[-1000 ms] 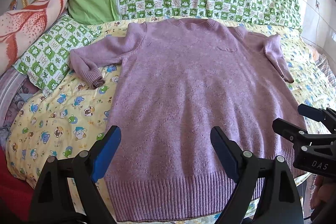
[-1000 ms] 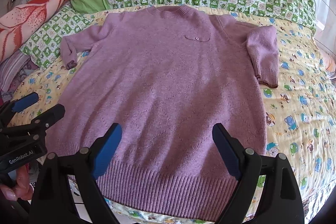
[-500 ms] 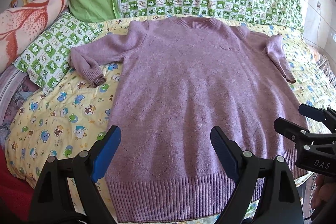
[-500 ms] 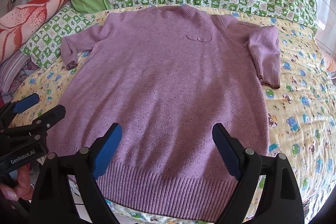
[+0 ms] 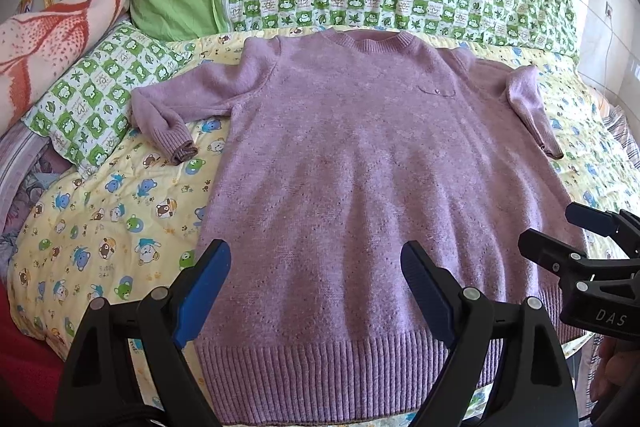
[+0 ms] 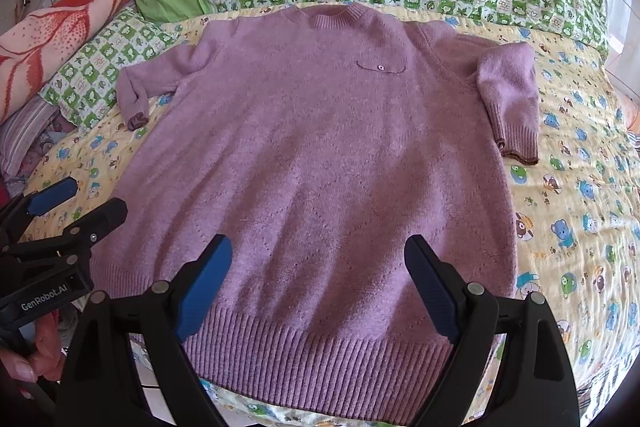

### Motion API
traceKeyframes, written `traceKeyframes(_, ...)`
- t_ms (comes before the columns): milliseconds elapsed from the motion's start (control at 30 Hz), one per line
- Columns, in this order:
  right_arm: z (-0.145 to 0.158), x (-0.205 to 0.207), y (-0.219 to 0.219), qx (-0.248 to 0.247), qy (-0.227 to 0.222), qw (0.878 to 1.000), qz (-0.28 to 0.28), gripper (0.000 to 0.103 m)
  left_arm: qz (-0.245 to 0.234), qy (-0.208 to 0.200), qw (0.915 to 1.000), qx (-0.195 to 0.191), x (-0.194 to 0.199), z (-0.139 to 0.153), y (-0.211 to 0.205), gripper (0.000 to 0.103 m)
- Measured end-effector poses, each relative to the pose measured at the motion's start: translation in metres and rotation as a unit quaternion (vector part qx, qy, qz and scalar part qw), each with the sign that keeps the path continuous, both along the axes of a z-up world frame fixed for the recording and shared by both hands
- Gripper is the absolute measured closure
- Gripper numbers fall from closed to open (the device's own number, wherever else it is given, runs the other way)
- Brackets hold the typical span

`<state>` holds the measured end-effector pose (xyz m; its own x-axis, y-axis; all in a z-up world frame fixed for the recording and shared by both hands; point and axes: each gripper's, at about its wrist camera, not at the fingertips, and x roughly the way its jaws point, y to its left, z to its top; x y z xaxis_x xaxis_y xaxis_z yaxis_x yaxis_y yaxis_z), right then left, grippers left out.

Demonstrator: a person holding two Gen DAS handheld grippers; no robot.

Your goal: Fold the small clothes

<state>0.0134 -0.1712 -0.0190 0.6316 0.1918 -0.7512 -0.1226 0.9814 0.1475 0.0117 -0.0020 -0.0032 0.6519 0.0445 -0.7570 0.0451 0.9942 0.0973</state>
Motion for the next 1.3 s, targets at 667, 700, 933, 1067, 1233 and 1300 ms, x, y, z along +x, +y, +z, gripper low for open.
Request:
traceKeyframes(667,0.017,0.065,-0.102,0.038,-0.022,0.995,-0.095,0.015,0.028,-0.03,0.9991,-0.014,0.088,0.016,-0.004,0.015)
traceKeyframes(700,0.018,0.074,-0.111,0.032,-0.028,0.994,-0.102,0.015,0.029,-0.028,0.9991,-0.015,0.099,0.016,-0.005,0.015)
traceKeyframes(933,-0.014,0.152,-0.169,0.001,0.014,0.989,-0.149,0.03,0.043,-0.005,0.999,-0.009,0.166,-0.007,-0.014,0.015)
traceKeyframes(1067,-0.05,0.189,-0.195,0.012,0.085,0.985,-0.149,0.07,0.052,0.027,0.9983,-0.002,0.198,-0.036,-0.015,0.015)
traceKeyframes(1233,-0.028,0.192,-0.221,0.04,0.075,0.987,-0.134,0.097,0.048,0.054,0.9973,-0.011,0.211,-0.054,-0.008,0.018)
traceKeyframes(1300,0.009,0.188,-0.22,0.048,0.034,0.99,-0.13,0.097,0.047,0.046,0.9976,-0.021,0.209,-0.049,-0.004,0.018)
